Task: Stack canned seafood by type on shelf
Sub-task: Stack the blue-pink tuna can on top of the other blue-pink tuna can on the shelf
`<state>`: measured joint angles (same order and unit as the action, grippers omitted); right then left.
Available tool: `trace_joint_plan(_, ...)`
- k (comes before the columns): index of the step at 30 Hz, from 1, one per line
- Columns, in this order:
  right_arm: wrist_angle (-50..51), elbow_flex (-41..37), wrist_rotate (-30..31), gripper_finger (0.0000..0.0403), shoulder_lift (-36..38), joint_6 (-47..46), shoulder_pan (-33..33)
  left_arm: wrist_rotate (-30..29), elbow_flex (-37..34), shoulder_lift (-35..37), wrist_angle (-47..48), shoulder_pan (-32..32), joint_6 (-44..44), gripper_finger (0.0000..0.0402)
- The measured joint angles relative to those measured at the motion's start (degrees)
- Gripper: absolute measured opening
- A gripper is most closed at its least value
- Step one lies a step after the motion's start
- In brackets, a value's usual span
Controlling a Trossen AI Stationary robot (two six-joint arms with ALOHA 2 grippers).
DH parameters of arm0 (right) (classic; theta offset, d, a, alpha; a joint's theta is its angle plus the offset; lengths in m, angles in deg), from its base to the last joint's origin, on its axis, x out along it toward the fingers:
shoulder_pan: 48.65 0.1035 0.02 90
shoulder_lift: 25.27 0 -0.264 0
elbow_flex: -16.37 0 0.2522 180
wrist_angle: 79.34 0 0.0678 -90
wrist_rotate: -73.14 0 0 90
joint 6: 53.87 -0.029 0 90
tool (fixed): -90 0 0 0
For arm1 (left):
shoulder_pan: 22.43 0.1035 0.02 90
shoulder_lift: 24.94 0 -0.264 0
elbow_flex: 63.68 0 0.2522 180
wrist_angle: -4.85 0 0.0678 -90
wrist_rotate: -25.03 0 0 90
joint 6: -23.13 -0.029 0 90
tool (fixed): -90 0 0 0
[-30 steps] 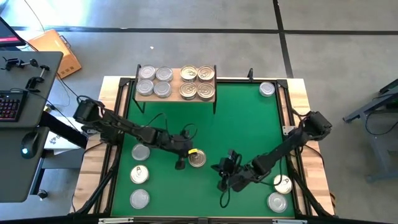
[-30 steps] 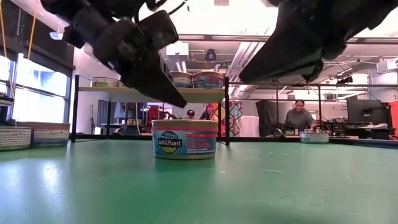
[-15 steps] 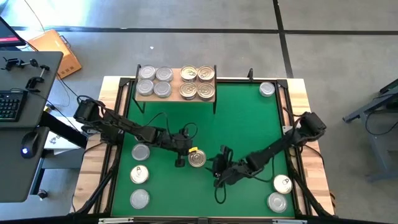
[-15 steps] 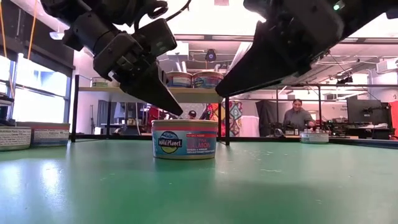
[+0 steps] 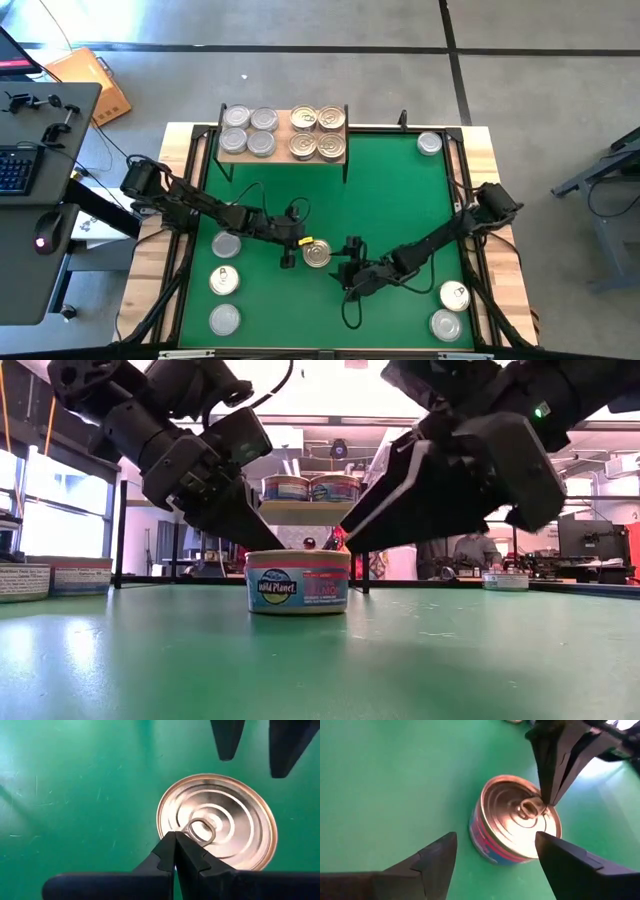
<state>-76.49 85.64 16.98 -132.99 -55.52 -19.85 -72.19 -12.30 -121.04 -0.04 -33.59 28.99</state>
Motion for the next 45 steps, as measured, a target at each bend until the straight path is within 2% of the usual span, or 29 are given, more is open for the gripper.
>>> trace_joint_plan(11,-0.56,0.04,1.33,0.0264,0.00,1.52,0.09,0.38,-1.50,-0.25,-1.35,-0.13,-1.29,0.0000)
trace_joint_plan(15,0.21,0.09,-0.91,0.0264,0.13,2.02,-0.80,0.56,-1.85,-0.47,-0.80,-0.15,-1.51,0.0000)
trace_joint_plan(23,13.34,8.22,2.77,0.0264,0.15,11.07,-1.60,-1.09,-1.67,0.34,-2.16,-0.11,-2.45,0.0000)
trace_joint_plan(29,25.76,16.30,-9.05,0.0264,0.20,12.45,-7.21,-4.70,-1.64,4.45,0.16,-0.11,-3.98,0.0000)
trace_joint_plan(34,26.99,20.20,-22.05,0.0264,-0.10,18.89,-12.68,-8.92,-1.61,12.32,8.40,-1.01,-4.02,0.0000)
trace_joint_plan(39,24.27,20.29,-28.22,0.0264,-1.29,27.39,-15.40,-13.52,-1.57,19.16,17.12,-3.42,-2.15,0.0000)
trace_joint_plan(45,23.97,20.31,-33.42,0.0264,-1.57,27.45,-18.26,-14.97,-1.57,21.11,18.71,-6.49,-1.46,0.0000)
